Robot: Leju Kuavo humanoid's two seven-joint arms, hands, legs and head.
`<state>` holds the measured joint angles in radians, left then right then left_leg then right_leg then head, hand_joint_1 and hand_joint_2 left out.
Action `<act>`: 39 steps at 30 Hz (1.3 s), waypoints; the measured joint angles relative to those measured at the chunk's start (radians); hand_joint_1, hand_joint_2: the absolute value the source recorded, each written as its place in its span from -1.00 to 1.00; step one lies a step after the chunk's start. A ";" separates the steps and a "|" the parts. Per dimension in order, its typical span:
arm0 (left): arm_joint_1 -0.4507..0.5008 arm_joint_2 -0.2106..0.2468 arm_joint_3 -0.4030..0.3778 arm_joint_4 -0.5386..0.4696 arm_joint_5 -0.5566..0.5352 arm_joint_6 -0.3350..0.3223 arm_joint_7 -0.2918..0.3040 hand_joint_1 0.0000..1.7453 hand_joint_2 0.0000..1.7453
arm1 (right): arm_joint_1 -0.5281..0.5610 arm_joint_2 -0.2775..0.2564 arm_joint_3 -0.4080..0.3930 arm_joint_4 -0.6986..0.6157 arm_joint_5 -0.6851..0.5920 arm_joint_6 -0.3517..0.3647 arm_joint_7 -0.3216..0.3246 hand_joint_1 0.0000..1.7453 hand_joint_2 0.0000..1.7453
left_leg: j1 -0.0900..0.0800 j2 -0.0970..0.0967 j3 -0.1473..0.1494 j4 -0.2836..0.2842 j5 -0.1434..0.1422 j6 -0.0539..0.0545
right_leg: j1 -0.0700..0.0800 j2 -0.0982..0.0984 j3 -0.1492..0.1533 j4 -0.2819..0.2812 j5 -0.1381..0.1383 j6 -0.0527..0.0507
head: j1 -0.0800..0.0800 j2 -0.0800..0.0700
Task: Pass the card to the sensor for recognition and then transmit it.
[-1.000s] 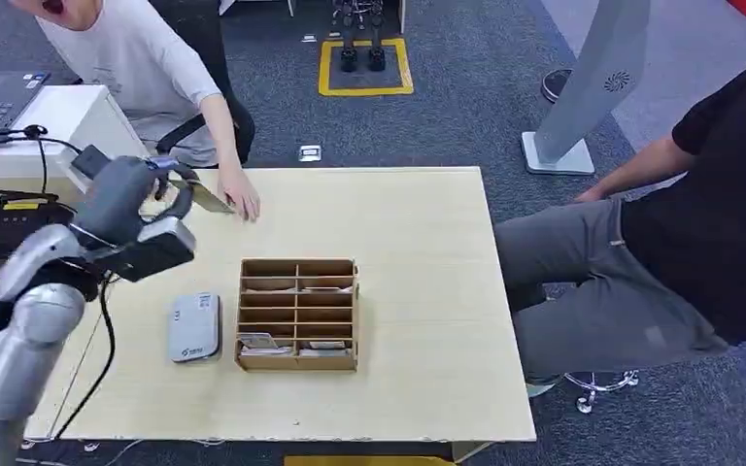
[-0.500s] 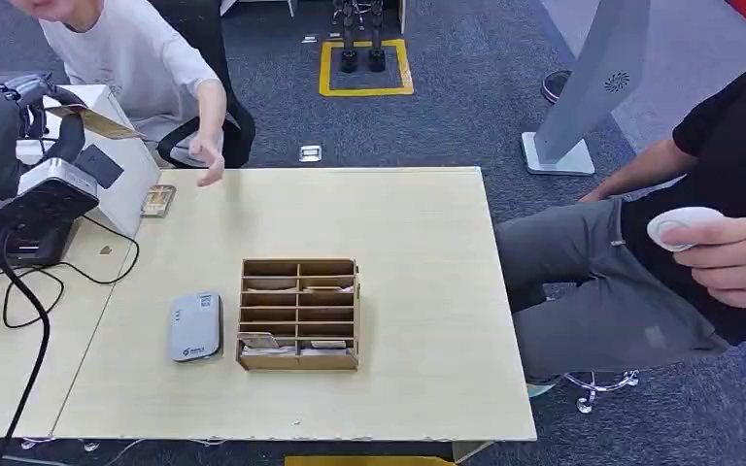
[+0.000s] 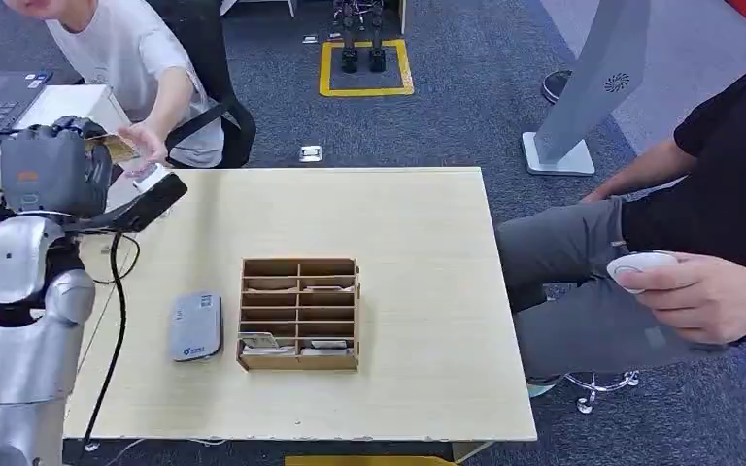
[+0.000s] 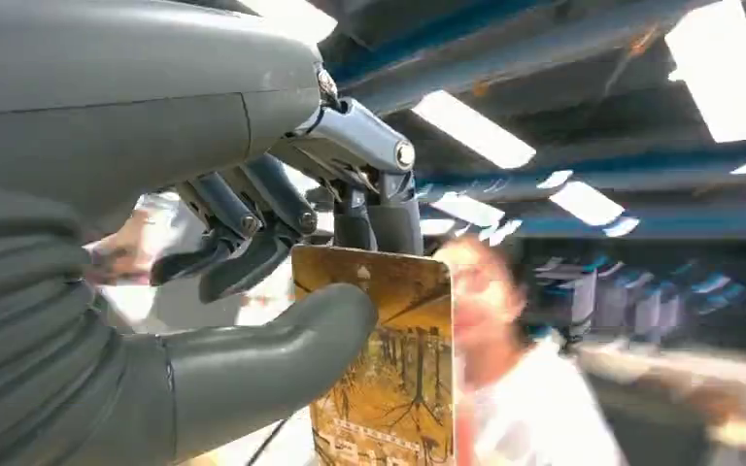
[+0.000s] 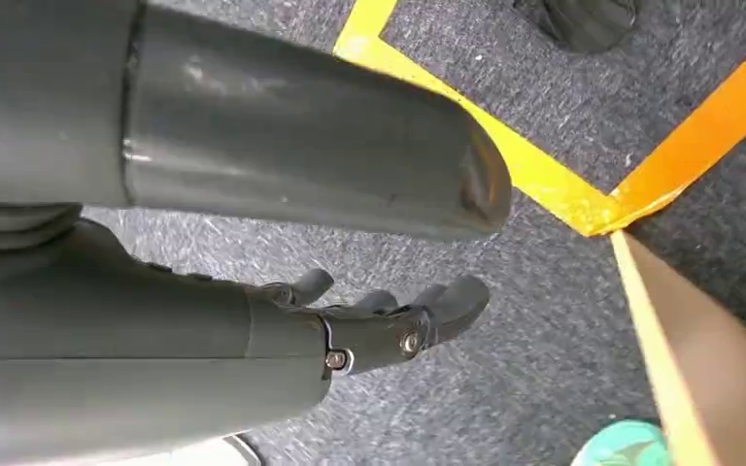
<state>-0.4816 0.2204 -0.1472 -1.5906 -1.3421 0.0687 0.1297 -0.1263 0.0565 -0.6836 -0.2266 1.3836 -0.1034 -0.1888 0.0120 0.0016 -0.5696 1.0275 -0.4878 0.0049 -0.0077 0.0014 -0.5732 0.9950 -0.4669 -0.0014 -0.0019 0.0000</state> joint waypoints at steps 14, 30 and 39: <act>0.008 -0.132 0.123 0.170 -0.034 0.011 -0.006 1.00 1.00 | -0.012 0.004 0.000 0.000 0.005 0.006 0.007 -1.00 -1.00 | 0.000 0.000 0.000 0.000 0.000 0.000 | 0.000 0.000 0.000 0.000 0.000 0.000 | 0.000 0.000; 0.009 -0.162 0.159 0.204 -0.054 0.008 -0.021 1.00 1.00 | -0.012 0.004 0.000 0.000 0.008 0.009 0.010 -1.00 -1.00 | 0.000 0.000 0.000 0.000 0.000 0.000 | 0.000 0.000 0.000 0.000 0.000 0.000 | 0.000 0.000; 0.012 -0.184 0.187 0.214 -0.073 0.048 -0.064 -1.00 1.00 | -0.011 0.004 0.000 0.000 0.014 0.004 0.010 -1.00 -1.00 | 0.000 0.000 -0.001 0.000 0.000 0.000 | 0.000 0.000 0.000 0.000 0.000 0.000 | 0.000 0.000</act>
<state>-0.4693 0.0366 0.0396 -1.3767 -1.4149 0.1163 0.0661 -0.1371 0.0603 -0.6832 -0.2262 1.3973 -0.0995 -0.1789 0.0122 0.0018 -0.5702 1.0276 -0.4879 0.0049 -0.0076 0.0017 -0.5733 0.9951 -0.4672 -0.0012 -0.0019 0.0000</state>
